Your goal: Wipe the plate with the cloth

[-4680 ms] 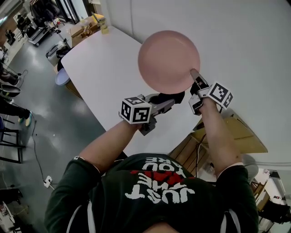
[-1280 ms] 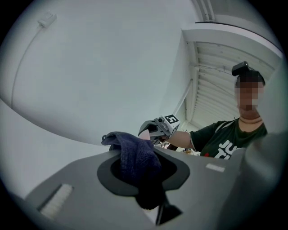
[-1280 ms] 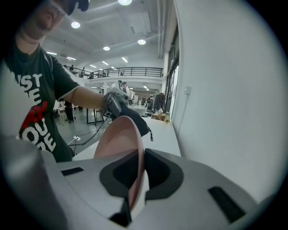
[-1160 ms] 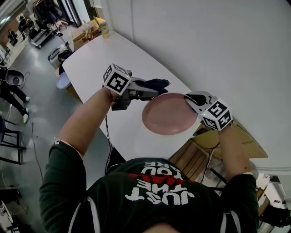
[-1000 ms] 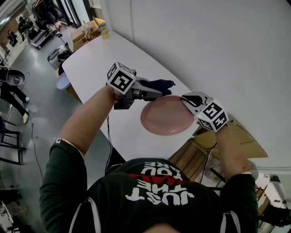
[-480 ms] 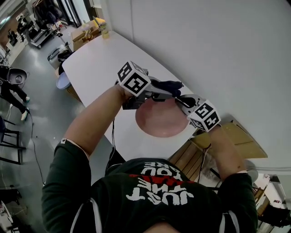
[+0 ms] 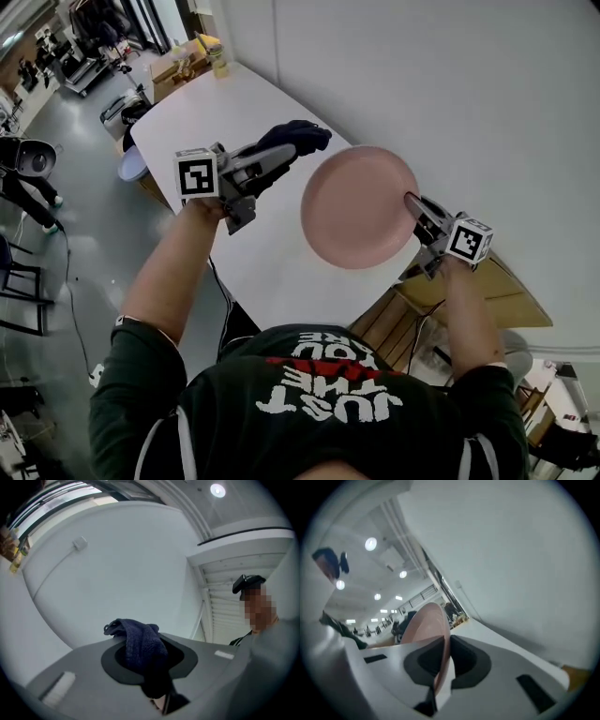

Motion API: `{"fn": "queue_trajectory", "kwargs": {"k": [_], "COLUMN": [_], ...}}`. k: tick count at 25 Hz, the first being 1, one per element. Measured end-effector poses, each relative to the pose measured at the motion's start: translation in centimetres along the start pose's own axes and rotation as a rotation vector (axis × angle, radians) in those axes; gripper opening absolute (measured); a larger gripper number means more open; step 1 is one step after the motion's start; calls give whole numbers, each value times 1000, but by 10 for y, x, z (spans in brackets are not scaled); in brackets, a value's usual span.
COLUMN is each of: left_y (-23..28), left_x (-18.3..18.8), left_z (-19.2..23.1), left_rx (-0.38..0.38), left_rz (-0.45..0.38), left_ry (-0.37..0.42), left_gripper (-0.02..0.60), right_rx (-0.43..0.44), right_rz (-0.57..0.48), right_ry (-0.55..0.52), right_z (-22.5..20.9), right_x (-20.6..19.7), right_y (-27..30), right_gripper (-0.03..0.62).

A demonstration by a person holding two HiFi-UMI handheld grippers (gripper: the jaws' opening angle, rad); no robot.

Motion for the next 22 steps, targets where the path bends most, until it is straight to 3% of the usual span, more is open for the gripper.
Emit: {"fn": "queue_trajectory", "kwargs": {"k": [3,7,12,15,22], "left_y": [-8,12,46,57,87], "left_x": [-9,-23,-24,-18,-5], "left_z": [1,-12,-65,-90,-82], "left_rx": [-35,-81,-233,-302,-339], "left_rz": [-109,-143,-193,-194,-170], "left_ry": [-70,-73,-80,-59,-47], "left_gripper": [84,84,84,84,84], "right_rx": [112,241,539,575,587], "right_rz": [-131,-247,-435,-431,-433], "right_ry": [161,290,431,430,434], "right_z": [5,14,38,48,28], "right_x": [-2,-13,-32,-41,-38], "right_y": [1,16,12,12,32], "right_gripper": [17,17,17,17,17]}}
Point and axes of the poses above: the fingertips, and each gripper's own axes: y forward along the fingers, z to its left, x out of its top, the point moved 7 cm from there along -y, backward along the fingers, and after that the axes turned 3 degrees about y, right-handed, at the moved point
